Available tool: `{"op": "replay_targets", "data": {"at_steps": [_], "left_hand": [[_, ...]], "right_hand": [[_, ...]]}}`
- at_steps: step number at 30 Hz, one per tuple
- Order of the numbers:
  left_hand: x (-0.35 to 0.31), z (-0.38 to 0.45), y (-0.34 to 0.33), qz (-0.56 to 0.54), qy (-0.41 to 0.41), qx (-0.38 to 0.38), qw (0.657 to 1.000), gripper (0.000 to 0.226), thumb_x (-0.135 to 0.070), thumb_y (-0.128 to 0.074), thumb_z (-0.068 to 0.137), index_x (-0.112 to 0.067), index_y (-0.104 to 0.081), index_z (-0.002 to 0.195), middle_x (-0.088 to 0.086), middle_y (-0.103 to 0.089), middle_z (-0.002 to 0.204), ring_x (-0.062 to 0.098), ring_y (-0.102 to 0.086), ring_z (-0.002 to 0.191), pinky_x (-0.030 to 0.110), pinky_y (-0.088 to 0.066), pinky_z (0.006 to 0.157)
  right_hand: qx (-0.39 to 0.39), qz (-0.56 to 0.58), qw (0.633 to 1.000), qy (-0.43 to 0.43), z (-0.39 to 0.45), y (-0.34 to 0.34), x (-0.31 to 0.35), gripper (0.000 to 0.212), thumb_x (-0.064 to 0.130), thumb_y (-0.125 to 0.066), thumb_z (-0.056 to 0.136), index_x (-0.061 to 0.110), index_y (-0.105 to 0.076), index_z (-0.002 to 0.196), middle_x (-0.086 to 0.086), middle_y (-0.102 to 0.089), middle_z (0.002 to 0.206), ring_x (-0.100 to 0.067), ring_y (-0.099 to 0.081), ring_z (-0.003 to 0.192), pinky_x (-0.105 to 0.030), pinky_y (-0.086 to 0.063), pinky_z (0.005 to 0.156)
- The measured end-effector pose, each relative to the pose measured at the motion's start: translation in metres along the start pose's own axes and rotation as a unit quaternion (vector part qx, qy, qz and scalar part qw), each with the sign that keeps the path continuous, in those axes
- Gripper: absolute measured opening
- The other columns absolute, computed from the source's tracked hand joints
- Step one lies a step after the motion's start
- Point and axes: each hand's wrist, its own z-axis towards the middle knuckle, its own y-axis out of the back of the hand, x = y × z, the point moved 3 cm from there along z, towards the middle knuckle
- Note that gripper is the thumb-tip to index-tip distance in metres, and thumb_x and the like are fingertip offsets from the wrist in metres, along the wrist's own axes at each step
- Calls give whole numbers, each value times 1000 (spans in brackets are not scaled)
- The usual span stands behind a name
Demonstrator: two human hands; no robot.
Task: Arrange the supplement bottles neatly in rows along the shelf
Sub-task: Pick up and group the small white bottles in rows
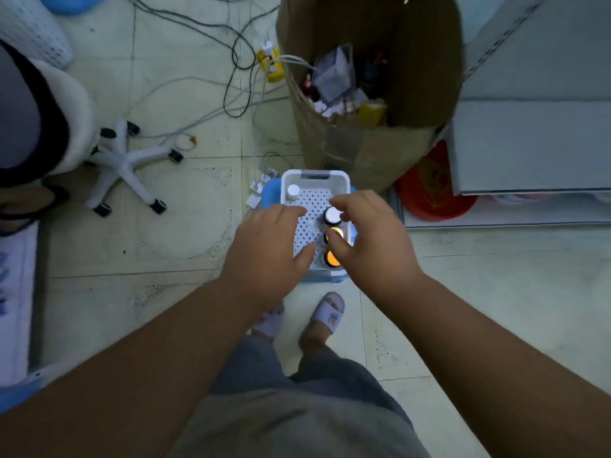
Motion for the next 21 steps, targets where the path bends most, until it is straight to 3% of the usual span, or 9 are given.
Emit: {"op": "replay_targets", "data": {"at_steps": [4,6,11,15,21], "left_hand": [[-60,-29,1,-32,-64,29,997,42,-42,-59,83,-16,-61,116,8,-65,110,31,-61,99,42,-49,84],[-83,-35,-10,-24,-111,73,991,50,-51,-51,84,-18,-60,120,5,-64,114,29,-60,104,44,-49,88],[-170,-45,-31,28,-209,105,972,63,-62,-41,83,-19,-57,128,4,-63,122,27,-58,111,46,-48,95],[-271,-50,-64,49,-263,121,956,56,-56,-52,87,-24,-54,134,-3,-58,130,20,-53,119,38,-43,100],[-473,-42,-128,13,-329,124,936,53,-54,-59,90,-30,-49,137,-12,-54,128,10,-49,117,35,-46,100]], "right_hand": [[-51,-18,998,-28,-68,63,12,40,19,-74,78,17,-63,116,-1,-61,109,-13,-57,94,-9,-32,75],[-90,-22,994,-66,-102,84,6,43,23,-73,78,19,-61,119,3,-59,109,-8,-54,96,-4,-30,78],[-181,-28,973,-139,-186,147,-35,43,30,-72,81,23,-59,121,11,-57,111,-2,-51,100,-12,-38,86],[-254,-51,947,-192,-243,220,-92,42,38,-69,83,30,-56,122,24,-44,109,2,-47,100,-10,-36,86],[-330,-55,917,-216,-333,357,-196,39,33,-69,82,27,-59,119,14,-54,112,-1,-49,100,-3,-32,82]]}}
